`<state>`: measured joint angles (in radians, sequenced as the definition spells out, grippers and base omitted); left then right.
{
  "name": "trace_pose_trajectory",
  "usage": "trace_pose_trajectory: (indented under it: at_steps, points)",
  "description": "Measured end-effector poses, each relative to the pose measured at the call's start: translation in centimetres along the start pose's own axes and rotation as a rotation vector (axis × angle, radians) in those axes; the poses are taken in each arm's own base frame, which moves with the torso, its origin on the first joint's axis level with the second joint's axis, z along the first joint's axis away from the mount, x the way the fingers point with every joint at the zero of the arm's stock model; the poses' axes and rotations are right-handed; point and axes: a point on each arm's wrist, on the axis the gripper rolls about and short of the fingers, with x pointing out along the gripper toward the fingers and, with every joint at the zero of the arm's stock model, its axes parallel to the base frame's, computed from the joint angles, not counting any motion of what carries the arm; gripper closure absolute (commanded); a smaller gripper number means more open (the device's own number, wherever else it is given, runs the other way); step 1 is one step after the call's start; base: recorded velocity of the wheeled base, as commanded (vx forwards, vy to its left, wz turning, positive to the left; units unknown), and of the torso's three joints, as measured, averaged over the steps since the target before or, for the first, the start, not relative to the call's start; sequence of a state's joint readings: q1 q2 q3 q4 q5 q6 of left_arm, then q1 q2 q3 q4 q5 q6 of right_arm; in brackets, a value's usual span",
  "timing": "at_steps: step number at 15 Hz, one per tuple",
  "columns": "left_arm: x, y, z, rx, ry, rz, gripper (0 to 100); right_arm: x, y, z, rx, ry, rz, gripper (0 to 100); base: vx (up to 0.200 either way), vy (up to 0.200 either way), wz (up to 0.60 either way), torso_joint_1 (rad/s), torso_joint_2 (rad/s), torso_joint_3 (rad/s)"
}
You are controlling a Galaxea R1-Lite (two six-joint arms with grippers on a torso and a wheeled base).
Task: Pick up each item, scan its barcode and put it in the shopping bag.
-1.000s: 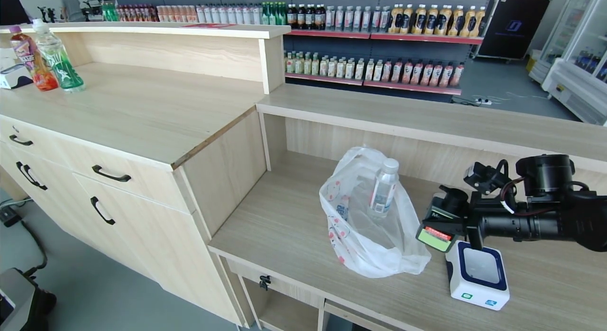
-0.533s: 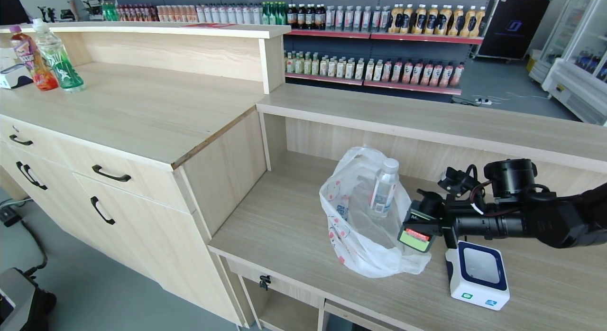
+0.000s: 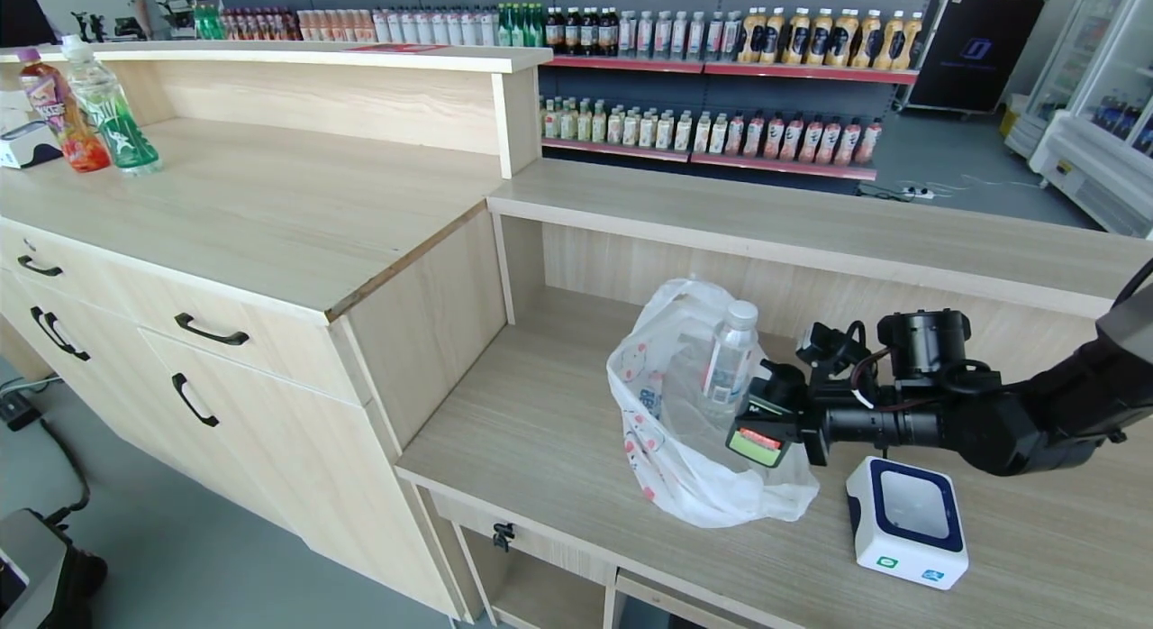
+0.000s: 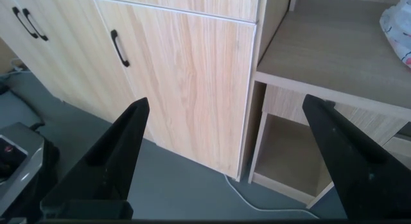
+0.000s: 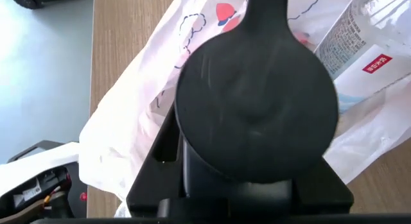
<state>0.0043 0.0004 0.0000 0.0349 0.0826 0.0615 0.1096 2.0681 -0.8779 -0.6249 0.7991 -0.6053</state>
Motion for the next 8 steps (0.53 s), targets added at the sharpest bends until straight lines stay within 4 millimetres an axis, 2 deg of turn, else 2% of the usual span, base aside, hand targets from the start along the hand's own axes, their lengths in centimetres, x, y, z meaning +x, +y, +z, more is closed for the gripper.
trace_pose_trajectory:
  at_steps: [8]
  points:
    - [0.0,0.0,0.0,0.000,0.000,0.000,0,1.8,-0.2,-1.9,-0.008,-0.005,0.007,100,0.000,0.000,0.00,0.000,0.00,0.000]
